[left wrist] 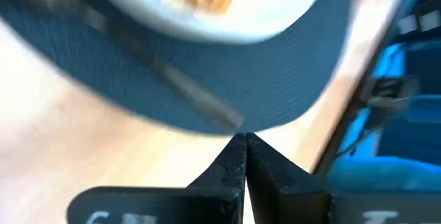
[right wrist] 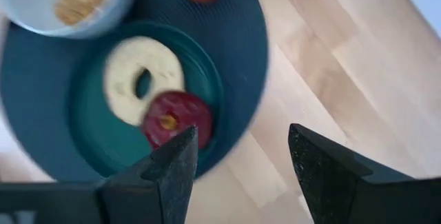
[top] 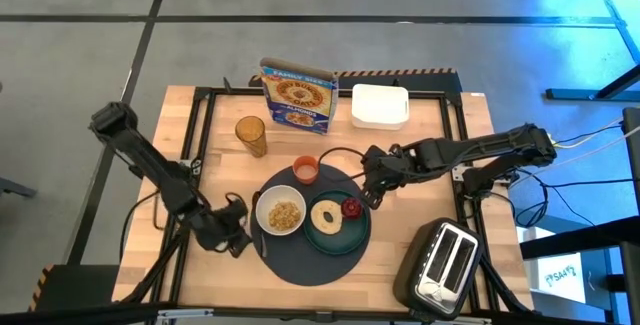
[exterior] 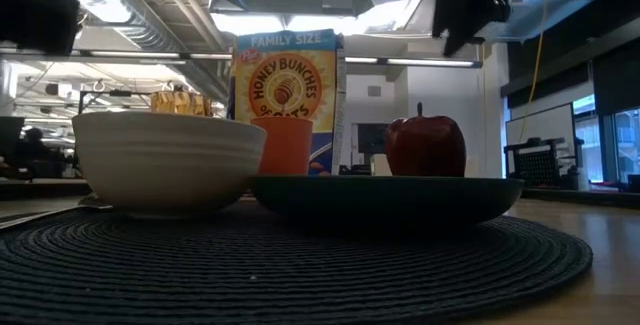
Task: Arrange a breakfast setting
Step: Return to Home Position
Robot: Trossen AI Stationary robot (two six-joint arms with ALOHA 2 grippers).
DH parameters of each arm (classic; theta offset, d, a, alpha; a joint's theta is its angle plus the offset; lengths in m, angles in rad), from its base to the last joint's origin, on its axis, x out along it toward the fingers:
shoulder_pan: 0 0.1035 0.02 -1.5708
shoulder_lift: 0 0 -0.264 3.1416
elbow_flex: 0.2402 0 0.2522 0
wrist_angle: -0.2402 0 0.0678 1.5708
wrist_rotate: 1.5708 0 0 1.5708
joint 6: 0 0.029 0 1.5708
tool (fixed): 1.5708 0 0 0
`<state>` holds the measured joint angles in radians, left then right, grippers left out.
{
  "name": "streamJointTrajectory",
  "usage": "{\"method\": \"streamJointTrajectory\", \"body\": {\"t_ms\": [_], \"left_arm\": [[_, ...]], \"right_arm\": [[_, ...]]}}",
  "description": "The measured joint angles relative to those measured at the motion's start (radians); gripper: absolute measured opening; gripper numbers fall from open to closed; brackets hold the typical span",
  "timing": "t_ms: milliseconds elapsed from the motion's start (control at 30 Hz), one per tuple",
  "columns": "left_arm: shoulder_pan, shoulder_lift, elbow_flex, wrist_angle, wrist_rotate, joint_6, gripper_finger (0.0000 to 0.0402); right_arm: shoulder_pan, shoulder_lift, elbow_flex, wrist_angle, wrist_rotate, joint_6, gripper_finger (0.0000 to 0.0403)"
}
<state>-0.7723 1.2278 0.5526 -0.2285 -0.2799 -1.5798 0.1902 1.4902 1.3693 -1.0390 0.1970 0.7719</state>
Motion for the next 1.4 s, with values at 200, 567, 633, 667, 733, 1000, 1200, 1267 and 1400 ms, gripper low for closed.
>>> {"method": "streamJointTrajectory", "body": {"t_ms": [200,567,633,667,733,1000,1200,1267,1400], "left_arm": [[-0.001,-0.238,0.0,0.026,-0.267,0.269,0.0],[0.013,-0.474,0.004,0.701,-0.624,1.356,0.0],[0.013,-0.488,0.013,0.714,-0.638,1.444,0.0],[0.013,-0.494,0.016,0.709,-0.625,1.471,0.0],[0.013,-0.495,0.016,0.688,-0.587,1.489,0.0],[0.142,-0.356,-0.02,0.632,-0.409,1.365,0.0],[0.353,-0.347,-0.019,0.546,-0.154,1.373,0.0],[0.404,-0.394,-0.019,0.469,-0.134,1.378,0.0],[0.459,-0.504,-0.038,0.32,-0.099,1.412,0.0]], "right_arm": [[0.0,-0.051,0.094,0.171,-0.008,-0.188,0.0209],[0.021,-0.297,0.11,0.594,-0.078,-0.536,0.0016],[0.03,-0.348,0.11,0.588,-0.083,-0.558,0.0013],[0.042,-0.37,0.106,0.588,-0.07,-0.574,0.0007],[0.083,-0.429,0.077,0.617,-0.027,-0.598,0.0003],[0.208,-0.65,-0.264,0.81,0.178,-0.628,0.0001],[0.215,-0.828,-0.552,0.749,0.256,-0.651,0.0001],[0.215,-0.865,-0.622,0.761,0.23,-0.641,0.0001],[0.216,-0.965,-0.72,0.854,0.156,-0.657,0.0]]}}
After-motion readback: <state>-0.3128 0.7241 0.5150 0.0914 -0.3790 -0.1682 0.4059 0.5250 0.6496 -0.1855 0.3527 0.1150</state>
